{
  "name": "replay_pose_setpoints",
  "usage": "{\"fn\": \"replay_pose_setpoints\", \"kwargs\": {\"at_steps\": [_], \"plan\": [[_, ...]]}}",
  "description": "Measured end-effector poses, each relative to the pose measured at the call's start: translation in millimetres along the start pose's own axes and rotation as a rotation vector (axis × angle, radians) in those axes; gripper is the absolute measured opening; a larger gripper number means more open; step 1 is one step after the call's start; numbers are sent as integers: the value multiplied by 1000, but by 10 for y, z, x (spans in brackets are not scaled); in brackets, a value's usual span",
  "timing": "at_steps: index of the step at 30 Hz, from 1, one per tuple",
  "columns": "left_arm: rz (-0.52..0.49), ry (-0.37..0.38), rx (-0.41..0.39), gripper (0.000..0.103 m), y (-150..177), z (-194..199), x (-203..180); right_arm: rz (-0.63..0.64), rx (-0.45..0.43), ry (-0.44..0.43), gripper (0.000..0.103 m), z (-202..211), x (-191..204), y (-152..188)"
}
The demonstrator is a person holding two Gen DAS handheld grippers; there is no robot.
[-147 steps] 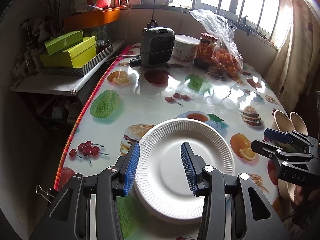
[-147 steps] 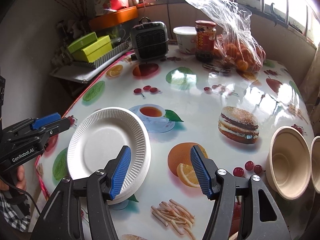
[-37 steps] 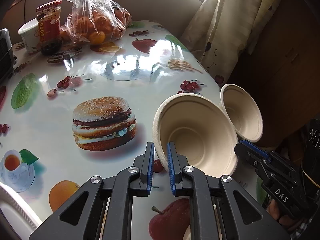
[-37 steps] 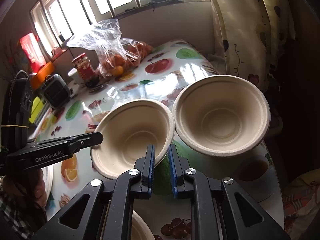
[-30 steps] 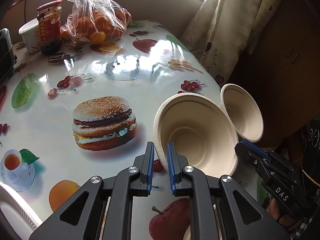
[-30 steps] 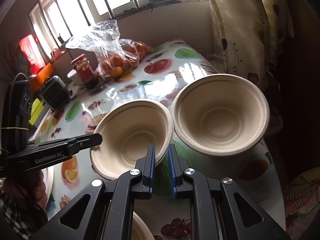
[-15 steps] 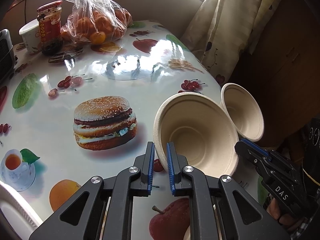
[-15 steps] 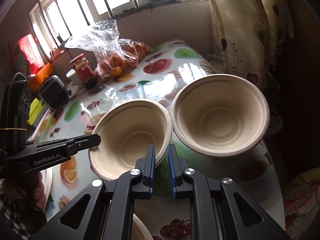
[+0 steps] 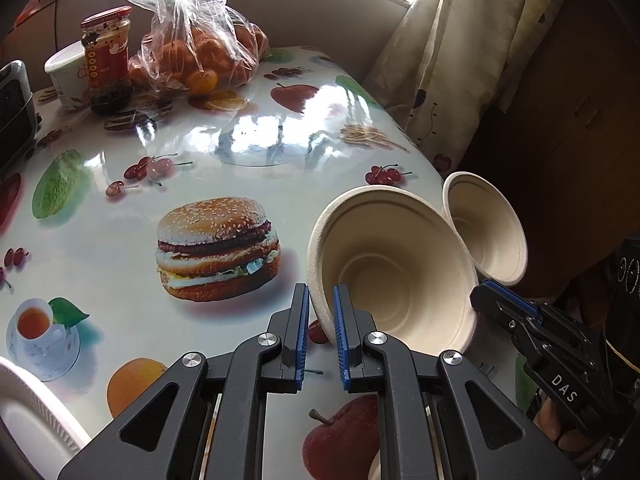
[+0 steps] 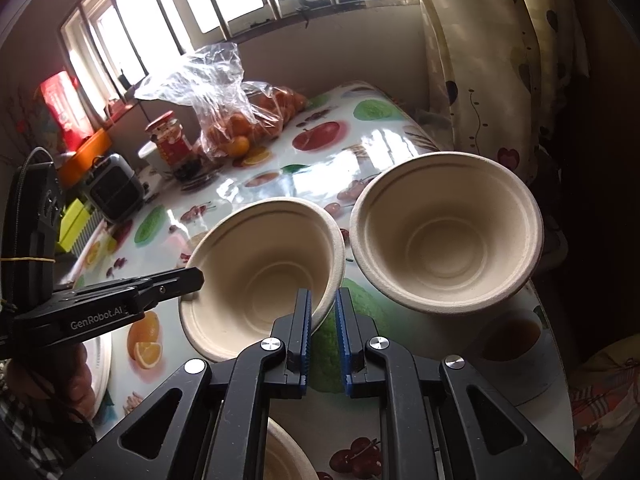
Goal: Organize plates and bowls
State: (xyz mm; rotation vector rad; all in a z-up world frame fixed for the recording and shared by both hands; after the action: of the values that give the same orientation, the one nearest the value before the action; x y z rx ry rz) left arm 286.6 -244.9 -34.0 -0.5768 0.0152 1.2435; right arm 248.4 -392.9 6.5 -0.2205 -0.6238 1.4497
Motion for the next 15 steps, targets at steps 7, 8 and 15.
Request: {"fn": "replay_pose_setpoints", "kwargs": {"at_steps": [7, 8, 15], "plan": [[-11, 7, -25, 13, 2, 129, -53, 0, -16, -1, 12, 85, 24, -1], [-12, 7, -29, 13, 2, 145, -57, 1, -18, -2, 12, 99, 32, -2], [-14, 14, -43, 13, 37, 249, -78, 7, -38, -5, 12, 211, 86, 9]]}}
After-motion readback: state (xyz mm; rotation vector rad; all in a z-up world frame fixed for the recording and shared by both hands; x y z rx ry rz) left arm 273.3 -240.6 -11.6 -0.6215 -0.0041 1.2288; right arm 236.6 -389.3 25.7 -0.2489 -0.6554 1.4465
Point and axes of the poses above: each gripper's, at about its wrist camera, not at the fingertips, and z roughly against the way its jaws point, x to its left, y to its underside, the point moved 10 cm from there along -z, roughly the way its jaws point, and after that the axes turned 7 degrees about x, right-handed, at the moved point
